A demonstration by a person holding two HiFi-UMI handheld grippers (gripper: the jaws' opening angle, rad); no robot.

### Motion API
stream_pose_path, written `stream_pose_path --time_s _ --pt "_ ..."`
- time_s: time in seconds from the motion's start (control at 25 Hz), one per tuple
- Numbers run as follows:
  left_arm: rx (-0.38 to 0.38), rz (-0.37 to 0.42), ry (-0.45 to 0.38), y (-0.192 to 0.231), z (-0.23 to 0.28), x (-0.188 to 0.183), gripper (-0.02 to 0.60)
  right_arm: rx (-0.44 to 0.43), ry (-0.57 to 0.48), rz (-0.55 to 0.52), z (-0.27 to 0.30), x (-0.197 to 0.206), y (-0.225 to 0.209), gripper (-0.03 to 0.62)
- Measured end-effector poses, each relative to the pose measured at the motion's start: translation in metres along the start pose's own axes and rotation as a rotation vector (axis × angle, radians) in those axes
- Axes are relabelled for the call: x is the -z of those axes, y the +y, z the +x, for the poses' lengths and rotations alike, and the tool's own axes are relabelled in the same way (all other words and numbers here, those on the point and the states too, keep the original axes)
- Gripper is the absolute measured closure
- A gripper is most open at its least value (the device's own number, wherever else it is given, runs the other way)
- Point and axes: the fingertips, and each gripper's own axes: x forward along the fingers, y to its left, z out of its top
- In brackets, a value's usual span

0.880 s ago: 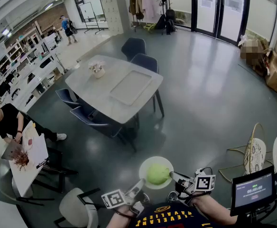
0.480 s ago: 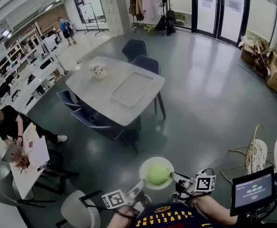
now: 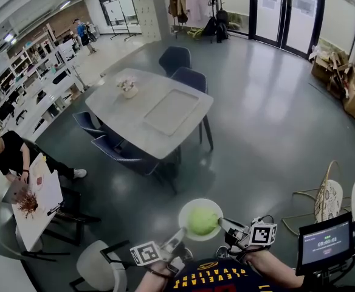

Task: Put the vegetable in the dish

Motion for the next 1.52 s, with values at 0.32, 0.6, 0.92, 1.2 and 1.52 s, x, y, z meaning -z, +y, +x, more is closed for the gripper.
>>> stream_pose_path --time_s 0.32,0.6,0.92,1.2,1.52 --pt "-0.013 0.056 0.002 -0.006 0.017 0.008 0.569 -0.009 0.007 -0.013 -0.015 -0.017 -0.002 0.568" --pt "-0.024 0.044 -0.021 -0.016 0.047 0.042 0.569 0.023 0.034 -0.027 -0.054 -0.039 -0.018 0.569" --pt "-0.084 0.034 -0.018 0.0 0.05 0.055 0.569 0.035 0.061 0.003 -0.063 -0.034 -0.038 0.567" --pt "-0.07 0.021 0.002 0.0 0.064 0.049 0.569 0.008 0.037 0.037 -0.057 -0.045 -0.039 0.566" --pt "-0.042 0.027 0.064 0.012 0.111 -0.018 0.569 0.085 -0.004 0.015 -0.009 -0.096 -0.062 0.566"
